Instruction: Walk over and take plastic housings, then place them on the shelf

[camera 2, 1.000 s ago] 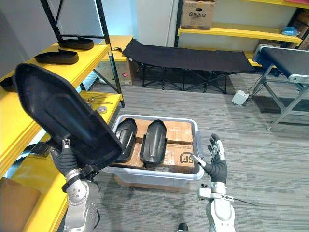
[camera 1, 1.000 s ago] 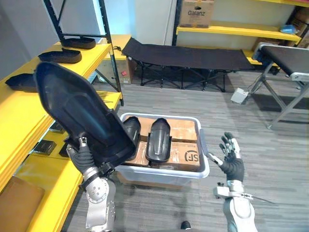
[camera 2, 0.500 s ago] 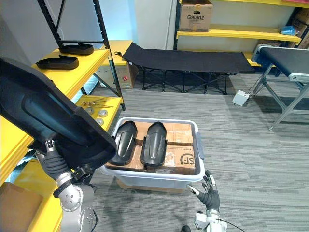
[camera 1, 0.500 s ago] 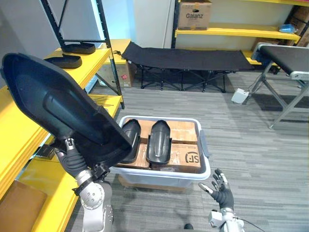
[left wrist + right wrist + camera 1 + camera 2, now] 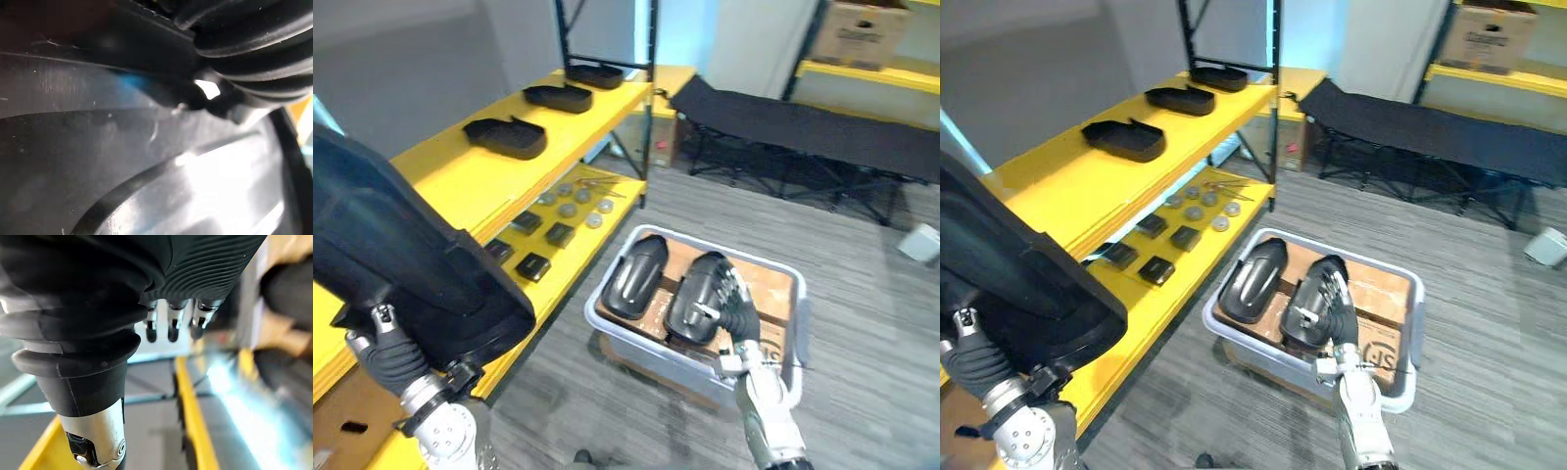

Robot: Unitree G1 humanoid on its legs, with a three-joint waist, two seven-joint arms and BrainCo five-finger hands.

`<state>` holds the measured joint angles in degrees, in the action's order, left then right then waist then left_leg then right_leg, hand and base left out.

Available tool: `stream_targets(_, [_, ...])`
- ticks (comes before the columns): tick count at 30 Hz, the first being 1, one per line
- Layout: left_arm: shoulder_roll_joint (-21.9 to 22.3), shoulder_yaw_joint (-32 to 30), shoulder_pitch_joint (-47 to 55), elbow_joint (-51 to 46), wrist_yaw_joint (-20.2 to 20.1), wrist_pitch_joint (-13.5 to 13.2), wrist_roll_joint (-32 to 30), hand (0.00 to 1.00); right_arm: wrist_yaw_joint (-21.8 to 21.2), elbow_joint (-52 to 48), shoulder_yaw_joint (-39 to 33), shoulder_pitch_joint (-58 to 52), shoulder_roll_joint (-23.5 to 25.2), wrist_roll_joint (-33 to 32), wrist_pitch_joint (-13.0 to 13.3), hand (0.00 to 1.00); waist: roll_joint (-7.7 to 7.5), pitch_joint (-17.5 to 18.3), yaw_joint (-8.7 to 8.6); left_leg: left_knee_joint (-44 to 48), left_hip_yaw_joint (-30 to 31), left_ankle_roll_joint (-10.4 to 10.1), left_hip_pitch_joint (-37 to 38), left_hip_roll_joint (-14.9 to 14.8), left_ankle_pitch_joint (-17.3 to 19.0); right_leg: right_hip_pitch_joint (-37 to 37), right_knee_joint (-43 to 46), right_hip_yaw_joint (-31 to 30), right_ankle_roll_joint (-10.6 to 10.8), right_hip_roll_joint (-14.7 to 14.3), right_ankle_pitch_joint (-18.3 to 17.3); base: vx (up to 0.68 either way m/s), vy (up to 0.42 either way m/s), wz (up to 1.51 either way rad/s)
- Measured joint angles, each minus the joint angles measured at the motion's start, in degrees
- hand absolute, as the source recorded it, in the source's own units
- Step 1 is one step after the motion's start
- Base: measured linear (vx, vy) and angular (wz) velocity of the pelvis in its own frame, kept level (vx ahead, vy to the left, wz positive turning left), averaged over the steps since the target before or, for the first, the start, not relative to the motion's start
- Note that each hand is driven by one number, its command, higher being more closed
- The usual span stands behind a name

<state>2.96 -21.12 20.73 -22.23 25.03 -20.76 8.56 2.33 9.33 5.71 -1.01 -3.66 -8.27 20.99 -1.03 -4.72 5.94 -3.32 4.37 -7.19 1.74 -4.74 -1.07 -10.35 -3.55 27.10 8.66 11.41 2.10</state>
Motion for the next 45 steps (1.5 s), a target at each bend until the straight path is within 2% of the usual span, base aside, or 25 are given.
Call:
stream_targets(3, [0.5, -3.0, 1.0, -0.5, -3.2, -0.7, 0.6, 1.0, 2.2, -0.1, -0.4, 0.7, 0.1, 0.0, -0.5, 0.0, -0.35, -0.5, 1.02, 1.0, 3.2, 0.0, -1.4, 0.7, -0.2, -1.3, 1.5, 4.0, 0.3, 0.5, -1.7, 0.02, -0.045, 0.72])
stream_targets(4, [0.7, -3.4, 1.5, -1.0, -5.2, -0.8, 1.2, 1.0, 2.9, -0.2, -1.2, 0.6, 0.5, 0.0, -1.6, 0.0, -0.2, -1.2, 1.17, 2.4, 2.8, 0.4, -3.7, 1.2, -0.2, -2.0, 2.0, 6.7, 0.5, 0.9, -2.2, 0.0, -0.025, 0.96])
stream_targets(5, [0.8, -3.2, 1.5, -1.3, -6.5, -0.8, 1.8, 1.0, 3.0, -0.5, -1.9, 0.2, 0.8, 0.0, -1.9, 0.0, -0.26, -1.5, 0.69, 3.5, 0.6, 2.4, -5.1, 1.0, 0.7, -2.5, 2.1, 8.7, 0.6, 1.4, -2.3, -0.02, 0.007, 1.45])
stream_targets(6, [1.0, -2.3, 0.6, -1.3, -9.1, -1.1, 2.6, 1.0, 3.5, -1.8, -4.1, -1.2, 1.0, 0.2, -2.9, 0.0, 0.14, -2.9, -1.05, 6.9, -9.2, 3.9, -7.1, -1.5, 0.6, -4.5, 2.5, 12.7, 0.9, 1.5, -2.4, -0.01, 0.035, 1.44])
stream_targets(7, [1.0, -1.7, 0.1, -1.2, -10.5, -1.2, 2.8, 1.0, 4.1, -2.5, -4.9, -2.2, 0.9, 0.2, -3.3, 0.0, 0.38, -3.3, -2.01, 8.9, -14.2, 4.0, -8.0, -3.1, 0.0, -5.3, 3.0, 14.6, 1.2, 1.7, -2.6, 0.02, 0.062, 1.62])
stream_targets(8, [1.0, -0.6, -0.4, -1.2, -12.1, -1.5, 2.8, 1.0, 4.2, -2.7, -6.5, -3.5, 0.7, 0.3, -3.5, 0.0, 0.91, -3.7, -2.55, 10.9, -19.8, 3.0, -8.6, -4.5, -1.1, -6.1, 4.2, 16.9, 2.0, 2.3, -3.2, 0.04, 0.117, 1.15])
stream_targets(9, [1.0, 0.3, -0.7, -1.2, -13.1, -2.1, 2.8, 1.0, 4.1, -2.7, -8.0, -4.3, 0.3, 0.8, -3.9, 0.0, 0.94, -4.1, -2.32, 11.5, -23.3, 2.8, -8.9, -4.0, -1.9, -6.3, 5.5, 17.9, 2.6, 3.9, -3.6, 0.05, 0.189, 0.81])
stream_targets(12, [-0.3, 1.1, -1.6, -1.1, -12.5, -2.6, 2.8, 1.0, 2.8, -2.7, -8.3, -4.6, 1.6, 2.2, -3.4, 0.0, -0.01, -4.9, -2.24, 11.7, -24.4, 3.7, -8.7, -2.6, -1.4, -6.1, 6.0, 16.6, 2.5, 5.7, -3.6, 0.03, 0.134, 0.01])
stream_targets(15, [-0.3, 2.0, -1.5, -0.8, -12.7, -2.6, 2.7, 1.0, 0.2, -2.9, -8.2, -4.1, 2.0, 2.3, -0.8, 0.0, -0.55, -6.1, -2.06, 11.8, -27.0, 3.8, -6.6, -3.0, -0.7, -5.9, 6.1, 13.5, 2.5, 6.1, -3.6, -0.01, 0.034, -0.42])
stream_targets(19, [-0.3, 4.1, -1.7, -0.7, -15.4, -2.6, 2.8, 1.0, -0.2, -5.2, -8.4, -5.0, 1.6, 2.3, -0.7, 0.0, -0.01, -6.3, -3.45, 10.6, -27.1, 3.9, -5.7, -2.8, -0.4, -5.6, 6.2, 11.9, 1.5, 6.0, -4.5, -0.04, -0.002, -0.11])
stream_targets(20, [-0.4, 5.1, -1.9, -0.7, -16.7, -2.5, 2.8, 1.0, 0.1, -5.8, -8.5, -5.5, 1.5, 2.3, -0.7, 0.0, 0.12, -6.3, -3.8, 9.6, -26.3, 4.1, -5.8, -2.5, -0.6, -4.6, 6.9, 8.2, 0.1, 5.2, -7.9, -0.06, -0.022, 0.31])
stream_targets(21, [-0.4, 6.3, -2.3, -0.6, -17.3, -2.4, 2.9, 1.0, 0.3, -6.5, -9.0, -6.3, 1.5, 2.4, -0.7, 0.0, 0.56, -6.6, -4.3, 9.0, -24.6, 4.7, -6.2, -2.2, -1.0, -3.5, 7.5, 1.4, -0.8, 3.1, -11.4, -0.13, -0.08, 0.92])
stream_targets(22, [-0.5, 8.2, -3.2, -0.4, -18.2, -2.1, 2.9, 1.0, 0.4, -8.3, -9.6, -8.3, 1.5, 2.3, -0.7, 0.0, 0.7, -6.6, -5.89, 7.9, -20.9, 5.2, -7.1, -1.0, -2.0, -2.9, 8.6, -5.8, -2.8, 0.5, -14.0, -0.13, -0.095, 1.14])
stream_targets(23, [-0.5, 8.9, -3.5, -0.2, -18.8, -2.1, 3.0, 1.0, 0.3, -9.3, -10.0, -9.3, 1.5, 2.0, -0.7, 0.0, 0.69, -6.5, -6.41, 7.1, -19.2, 5.2, -7.1, -0.2, -2.9, -2.7, 9.6, -7.4, -2.9, 0.1, -15.0, -0.11, -0.123, 1.35])
stream_targets(24, [-0.5, 10.0, -3.7, -0.1, -19.7, -2.1, 3.7, 1.0, 0.2, -10.2, -10.8, -10.3, 1.5, 1.6, -0.7, 0.0, 0.79, -6.5, -6.73, 5.3, -17.1, 4.8, -7.0, 0.8, -4.5, -2.4, 11.3, -7.5, -3.3, -0.1, -16.0, -0.02, -0.091, 0.99])
stream_targets(25, [-0.8, 10.9, -3.8, 0.0, -20.1, -2.1, 4.6, 1.0, 0.0, -10.5, -11.5, -10.6, 1.6, 0.6, -0.7, 0.0, 0.97, -6.4, -6.64, 5.0, -15.7, 4.0, -7.8, 0.9, -5.6, -2.2, 12.4, -7.0, -2.4, -0.4, -15.5, 0.01, -0.068, 0.83])
stream_targets(30, [-0.8, 12.5, -3.6, 0.2, -18.6, -2.2, 4.5, 1.0, -3.2, -10.5, -11.8, -10.8, 1.5, 0.7, -0.6, 0.0, 0.97, -6.4, -5.6, 5.1, -12.5, 3.5, -7.1, 1.4, -6.5, -3.8, 14.8, -7.0, -2.2, -0.8, -15.3, 0.03, -0.045, 0.4])
stream_targets(31, [-0.8, 12.9, -3.6, 0.2, -18.3, -2.3, 4.4, 1.0, -3.6, -10.5, -11.6, -10.6, 1.5, 0.8, -0.6, 0.0, 1.01, -6.3, -5.15, 5.2, -12.6, 3.7, -7.0, 1.6, -6.3, -3.8, 15.3, -7.0, -2.2, -0.5, -15.3, 0.01, -0.024, 0.04])
stream_targets(37, [-0.8, 12.5, -4.8, 0.2, -17.8, -2.4, 3.9, 1.0, -1.7, -10.5, -10.9, -9.6, 1.7, 0.8, -0.6, 0.0, 0.99, -6.4, -5.33, 8.0, -11.4, 4.5, -7.6, 3.5, -2.0, -3.8, 18.7, -6.8, -2.4, 1.6, -15.4, 0.0, 0.028, 0.13])
stream_targets(39, [-0.8, 11.9, -6.7, 0.2, -18.6, -2.4, 3.9, 1.0, 0.1, -10.5, -12.6, -9.6, 2.0, 0.7, -0.7, 0.0, 1.08, -6.4, -5.96, 7.7, -10.1, 4.8, -7.4, 4.9, -1.8, -0.6, 28.1, -7.4, -2.6, 3.9, -15.3, 0.04, 0.131, 0.51])
stream_targets(41, [-1.0, 9.7, -8.3, 0.2, -19.1, -2.5, 3.7, 1.0, 0.9, -10.5, -14.2, -9.2, 3.0, 0.7, -0.7, 0.0, 0.35, -6.8, -6.1, 5.7, -9.7, 5.1, -5.1, 6.3, -1.6, 6.6, 43.3, -11.6, -6.7, 6.9, -10.5, 0.08, 0.124, 0.31])
stream_targets(42, [-1.1, 9.3, -8.3, 0.2, -19.0, -2.5, 3.5, 1.0, 1.1, -10.4, -14.5, -9.2, 3.3, 0.8, -0.7, 0.0, 0.2, -6.9, -6.17, 4.7, -9.7, 5.2, -4.2, 6.5, -1.4, 8.1, 46.1, -12.7, -7.1, 7.2, -7.7, 0.17, 0.139, 0.3])
stream_targets(43, [-1.8, 8.9, -8.5, -0.1, -18.6, -2.5, 2.1, 1.0, 1.5, -10.1, -15.2, -9.1, 4.3, 1.3, -0.4, 0.0, -0.45, -7.3, -7.36, 10.5, -10.1, 8.8, -4.0, 7.6, 1.5, 12.8, 54.4, -15.1, -7.9, 9.0, 3.3, 0.21, 0.153, 0.31])
stream_targets(44, [-2.3, 9.1, -8.7, -0.2, -18.5, -2.7, 2.0, 1.0, 1.4, -9.9, -15.5, -9.2, 3.8, 1.5, 0.1, 0.0, 0.58, -7.3, -7.56, 11.4, -9.4, 8.7, -3.8, 6.8, 4.6, 14.3, 57.0, -15.8, -6.9, 8.9, -1.2, 0.3, 0.153, 0.29])
stream_targets(45, [-2.7, 9.0, -9.0, 0.1, -18.5, -2.8, 2.0, 1.0, 1.2, -9.4, -15.6, -9.4, 4.3, 2.4, 0.2, 0.0, 0.64, -7.2, -7.76, 11.8, -9.0, 9.3, -3.8, 6.7, 5.4, 16.7, 56.0, -17.0, -6.4, 7.9, -10.3, 0.21, 0.07, 0.11])
